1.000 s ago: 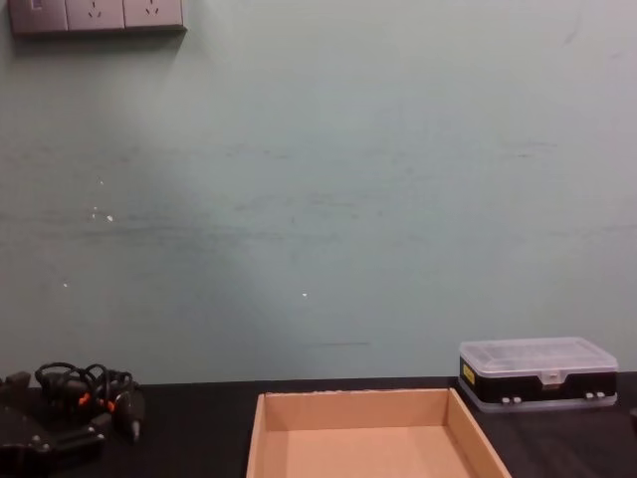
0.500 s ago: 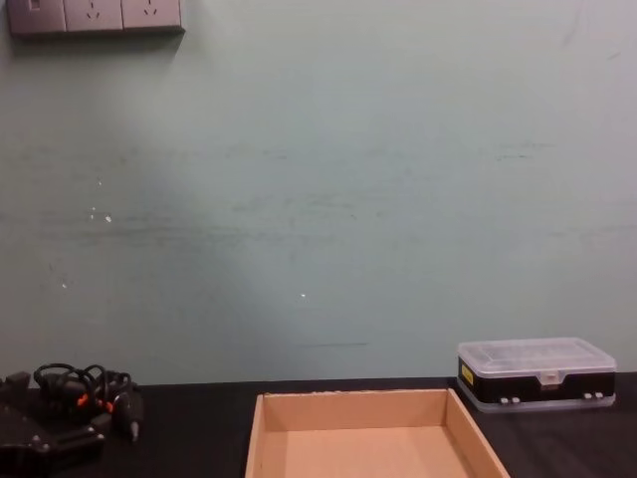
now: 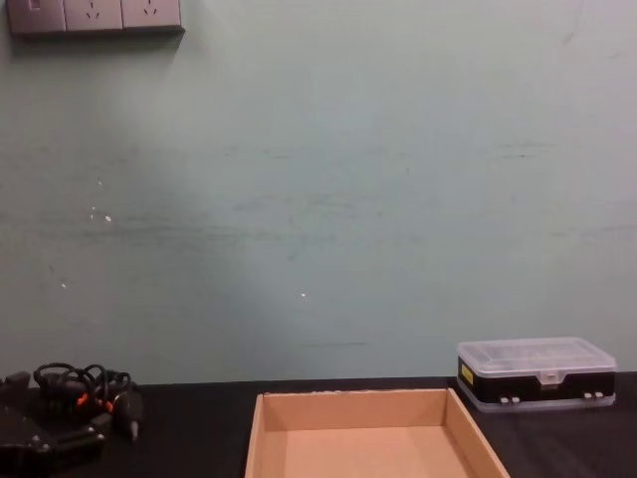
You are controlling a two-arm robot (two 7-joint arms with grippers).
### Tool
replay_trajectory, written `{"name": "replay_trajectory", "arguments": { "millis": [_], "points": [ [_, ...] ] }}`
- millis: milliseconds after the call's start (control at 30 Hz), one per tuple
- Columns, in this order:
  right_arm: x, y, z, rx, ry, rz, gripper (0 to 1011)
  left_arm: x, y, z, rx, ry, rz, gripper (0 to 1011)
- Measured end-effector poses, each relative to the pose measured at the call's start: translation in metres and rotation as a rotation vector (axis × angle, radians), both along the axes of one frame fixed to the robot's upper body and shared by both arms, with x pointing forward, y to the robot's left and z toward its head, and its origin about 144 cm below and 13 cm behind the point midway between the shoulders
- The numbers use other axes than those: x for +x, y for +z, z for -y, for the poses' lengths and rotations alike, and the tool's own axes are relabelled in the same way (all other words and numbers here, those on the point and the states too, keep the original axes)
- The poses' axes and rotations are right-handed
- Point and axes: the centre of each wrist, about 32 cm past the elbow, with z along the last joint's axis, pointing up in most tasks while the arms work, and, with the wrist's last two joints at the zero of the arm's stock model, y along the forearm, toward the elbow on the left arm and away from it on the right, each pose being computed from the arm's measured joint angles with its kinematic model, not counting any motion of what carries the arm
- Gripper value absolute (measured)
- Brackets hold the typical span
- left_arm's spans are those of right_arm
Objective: Use one hand to pick up the angle iron from the table and place it into the box.
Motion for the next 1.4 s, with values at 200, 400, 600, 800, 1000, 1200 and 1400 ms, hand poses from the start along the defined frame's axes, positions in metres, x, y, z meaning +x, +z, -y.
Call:
{"name": "replay_trajectory", "arguments": {
  "millis": [200,400,600,800,1000,1200,1400],
  "points": [
    [0.014,0.001,-0.002,-0.008,-0.001,-0.004,1004,0.0,0.0,0.0,0.0,0.0,0.0,1012],
    [0.024,-0.001,-0.007,-0.012,-0.002,-0.01,1004,0.0,0.0,0.0,0.0,0.0,0.0,1011],
    [0.031,-0.005,-0.01,-0.021,-0.017,-0.031,1004,0.0,0.0,0.0,0.0,0.0,0.0,1011],
    [0.034,-0.006,-0.012,-0.026,-0.03,-0.036,1004,0.0,0.0,0.0,0.0,0.0,0.0,1011],
    [0.035,-0.005,-0.011,-0.028,-0.032,-0.038,1004,0.0,0.0,0.0,0.0,0.0,0.0,1011],
    [0.035,-0.005,-0.011,-0.028,-0.031,-0.037,973,0.0,0.0,0.0,0.0,0.0,0.0,1011],
    [0.035,-0.005,-0.011,-0.027,-0.03,-0.036,812,0.0,0.0,0.0,0.0,0.0,0.0,1011]
  ]
}}
